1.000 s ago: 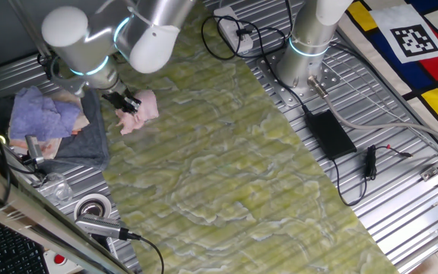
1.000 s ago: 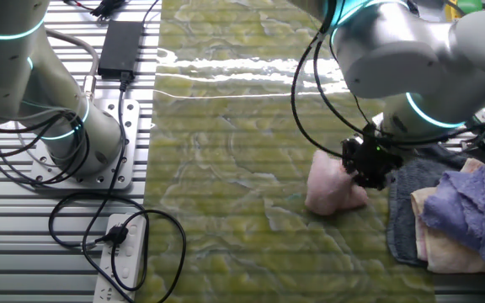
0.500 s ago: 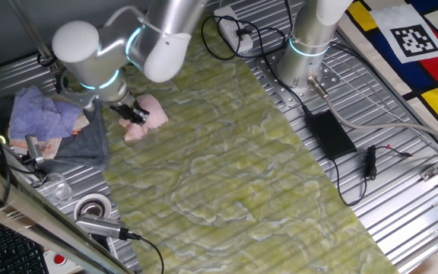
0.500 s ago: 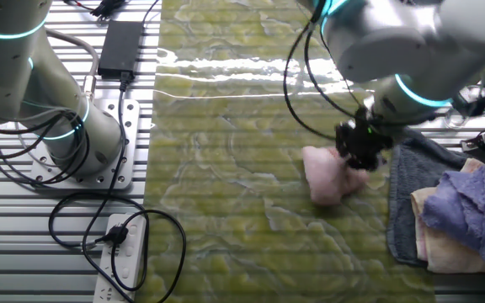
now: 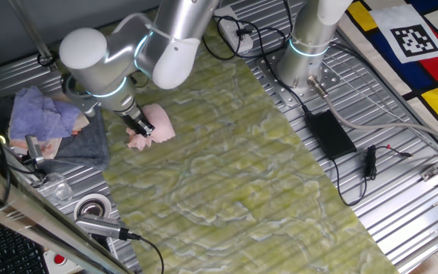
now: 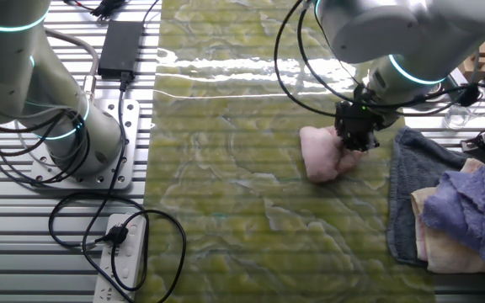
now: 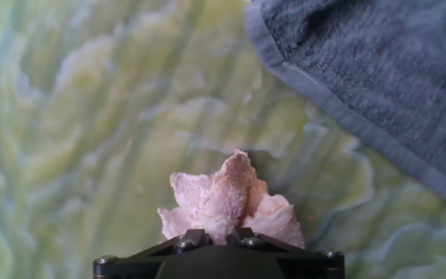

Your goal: Clean the table with a cloth

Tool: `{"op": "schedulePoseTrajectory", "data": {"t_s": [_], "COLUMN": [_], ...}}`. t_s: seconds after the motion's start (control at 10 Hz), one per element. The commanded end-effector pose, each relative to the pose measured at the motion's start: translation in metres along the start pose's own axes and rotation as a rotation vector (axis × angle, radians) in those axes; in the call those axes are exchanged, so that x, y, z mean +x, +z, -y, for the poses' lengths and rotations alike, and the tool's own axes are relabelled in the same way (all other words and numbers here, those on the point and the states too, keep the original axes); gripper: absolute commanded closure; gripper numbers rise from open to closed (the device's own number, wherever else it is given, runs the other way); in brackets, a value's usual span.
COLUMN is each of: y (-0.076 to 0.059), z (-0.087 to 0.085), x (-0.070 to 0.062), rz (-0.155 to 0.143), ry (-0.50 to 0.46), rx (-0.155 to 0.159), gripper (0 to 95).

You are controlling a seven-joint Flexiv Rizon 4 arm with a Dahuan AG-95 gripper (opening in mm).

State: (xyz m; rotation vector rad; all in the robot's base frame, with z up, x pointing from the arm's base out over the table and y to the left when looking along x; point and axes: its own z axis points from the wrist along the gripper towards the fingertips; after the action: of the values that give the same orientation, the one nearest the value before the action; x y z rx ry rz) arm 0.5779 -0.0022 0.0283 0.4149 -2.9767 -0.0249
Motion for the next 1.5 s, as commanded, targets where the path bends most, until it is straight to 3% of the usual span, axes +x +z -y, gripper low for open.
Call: {"op": "schedulePoseTrajectory", "data": {"t_s": [0.1, 0.2, 0.3, 0.6, 0.8, 1.0, 1.1, 1.5], "y": [-0.001, -0.001, -0.001, -0.001, -0.001, -0.001, 0.004, 0.005], "z": [-0.003, -0.003, -0.003, -0.003, -0.003, -0.003, -0.016, -0.046], "x": [-0.001, -0.001, -0.001, -0.001, -0.001, -0.001, -0.006, -0.012], "rz": [-0.015, -0.038, -0.041, -0.053, -0.037, -0.031, -0.018, 0.001], "ry": [-0.159, -0.251, -0.282, -0.36, -0.327, -0.299, -0.244, -0.178], "rx": [0.024, 0.071, 0.075, 0.036, 0.001, -0.011, -0.02, -0.03], "gripper": [95.0, 95.0, 95.0, 95.0, 95.0, 95.0, 95.0, 95.0]}}
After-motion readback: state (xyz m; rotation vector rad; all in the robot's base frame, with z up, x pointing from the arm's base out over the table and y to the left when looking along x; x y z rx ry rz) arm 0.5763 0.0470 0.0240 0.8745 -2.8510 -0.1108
